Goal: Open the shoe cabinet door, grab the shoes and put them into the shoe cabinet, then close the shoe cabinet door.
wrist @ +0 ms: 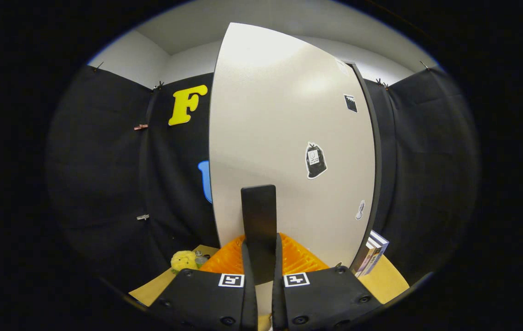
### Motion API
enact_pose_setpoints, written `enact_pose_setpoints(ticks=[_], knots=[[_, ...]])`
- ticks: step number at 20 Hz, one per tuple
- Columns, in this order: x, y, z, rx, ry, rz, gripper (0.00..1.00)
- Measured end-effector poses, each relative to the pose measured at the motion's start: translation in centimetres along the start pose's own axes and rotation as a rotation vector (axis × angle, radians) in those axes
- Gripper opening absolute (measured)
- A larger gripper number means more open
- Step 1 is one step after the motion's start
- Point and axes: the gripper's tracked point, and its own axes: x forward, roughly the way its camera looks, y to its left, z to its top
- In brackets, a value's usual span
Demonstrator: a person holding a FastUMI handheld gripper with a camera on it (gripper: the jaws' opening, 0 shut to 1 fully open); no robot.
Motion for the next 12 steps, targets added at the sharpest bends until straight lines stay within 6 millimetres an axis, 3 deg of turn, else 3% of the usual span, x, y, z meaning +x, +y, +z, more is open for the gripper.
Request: enact_pose_setpoints(ticks=[6, 12], knots=[[-3.6, -3.1, 0.2, 0.004, 0.002, 0.029, 0.16], [-7.1, -7.9, 0.6, -0.004, -0.009, -0.025, 0.16]])
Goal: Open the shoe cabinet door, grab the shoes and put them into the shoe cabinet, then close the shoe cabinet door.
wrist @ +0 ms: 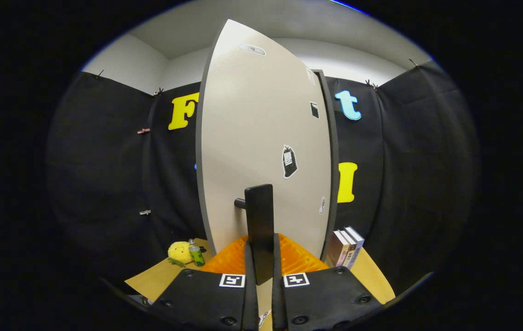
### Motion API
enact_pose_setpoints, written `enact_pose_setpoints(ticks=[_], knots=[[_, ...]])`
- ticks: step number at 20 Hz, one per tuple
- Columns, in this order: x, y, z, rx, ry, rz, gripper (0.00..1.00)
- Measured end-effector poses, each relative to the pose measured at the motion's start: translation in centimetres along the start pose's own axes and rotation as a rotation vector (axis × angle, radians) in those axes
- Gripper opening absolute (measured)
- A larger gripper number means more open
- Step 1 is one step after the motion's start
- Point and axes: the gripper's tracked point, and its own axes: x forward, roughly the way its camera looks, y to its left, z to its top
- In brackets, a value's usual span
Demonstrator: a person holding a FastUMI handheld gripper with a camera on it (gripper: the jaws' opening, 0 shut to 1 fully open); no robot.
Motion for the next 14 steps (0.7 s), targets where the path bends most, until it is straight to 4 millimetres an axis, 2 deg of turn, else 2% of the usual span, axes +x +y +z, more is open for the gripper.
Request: enact_pose_setpoints(ticks=[7, 14], knots=[[-3.4, -7.1, 0.2, -0.002, -0.004, -0.098, 0.14], [-5.3, -11.8, 0.3, -0.018, -0.004, -0.181, 0.14]])
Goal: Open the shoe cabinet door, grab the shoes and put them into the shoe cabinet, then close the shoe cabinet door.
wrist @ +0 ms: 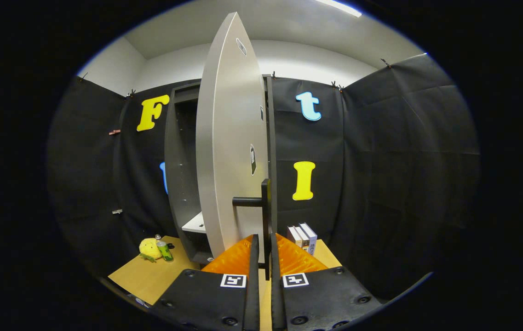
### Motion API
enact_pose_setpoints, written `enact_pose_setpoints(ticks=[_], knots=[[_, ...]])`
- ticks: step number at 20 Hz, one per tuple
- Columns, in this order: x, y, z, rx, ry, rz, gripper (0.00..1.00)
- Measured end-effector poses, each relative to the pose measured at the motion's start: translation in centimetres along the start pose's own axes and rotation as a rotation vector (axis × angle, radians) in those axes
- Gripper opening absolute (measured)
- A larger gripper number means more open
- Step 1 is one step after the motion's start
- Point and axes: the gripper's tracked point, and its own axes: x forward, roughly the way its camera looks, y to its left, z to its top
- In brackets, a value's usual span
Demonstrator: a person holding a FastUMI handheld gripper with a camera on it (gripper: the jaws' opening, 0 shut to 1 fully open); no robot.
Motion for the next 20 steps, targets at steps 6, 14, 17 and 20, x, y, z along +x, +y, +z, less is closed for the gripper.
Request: enact_pose_setpoints(ticks=[6, 14, 17, 20], knots=[[-3.6, -3.8, 2.1, -0.029, -0.076, -0.093, 0.07], [-7.8, 0.1, 1.6, -0.032, -0.101, -0.007, 0.09], [-7.7, 4.0, -0.7, -0.022, -0.069, 0.080, 0.08], [-7.0, 8.0, -4.6, -0.007, 0.018, 0.169, 0.09]])
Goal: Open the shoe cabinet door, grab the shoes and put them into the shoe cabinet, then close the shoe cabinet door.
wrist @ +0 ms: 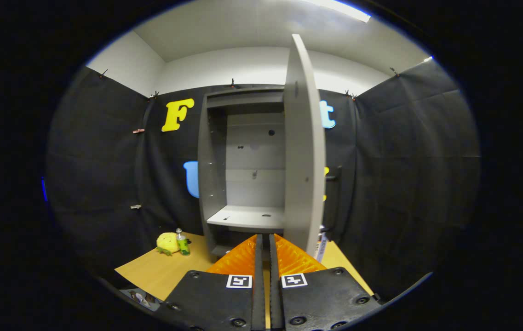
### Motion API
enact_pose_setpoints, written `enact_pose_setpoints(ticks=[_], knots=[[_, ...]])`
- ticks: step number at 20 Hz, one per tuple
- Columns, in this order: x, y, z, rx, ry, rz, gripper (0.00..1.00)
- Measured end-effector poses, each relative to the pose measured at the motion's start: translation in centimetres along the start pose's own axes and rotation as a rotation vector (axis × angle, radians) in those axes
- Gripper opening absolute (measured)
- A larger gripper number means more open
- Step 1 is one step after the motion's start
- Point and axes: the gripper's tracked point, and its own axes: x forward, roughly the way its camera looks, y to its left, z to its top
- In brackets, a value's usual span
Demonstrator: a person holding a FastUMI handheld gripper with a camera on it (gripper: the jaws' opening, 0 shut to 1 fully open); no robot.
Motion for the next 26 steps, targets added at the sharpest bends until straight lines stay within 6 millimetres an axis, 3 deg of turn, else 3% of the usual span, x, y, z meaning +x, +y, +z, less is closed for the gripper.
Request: enact_pose_setpoints(ticks=[5, 12, 19, 23, 26], knots=[[3.2, 5.3, -8.5, 0.022, 0.190, 0.083, 0.09], [7.7, 9.7, -21.8, 0.078, 0.446, 0.024, 0.09], [11.8, 10.7, -34.8, 0.108, 0.667, -0.089, 0.09], [13.6, 10.3, -38.3, 0.108, 0.694, -0.135, 0.10], [13.8, 9.3, -40.5, 0.112, 0.731, -0.171, 0.10]])
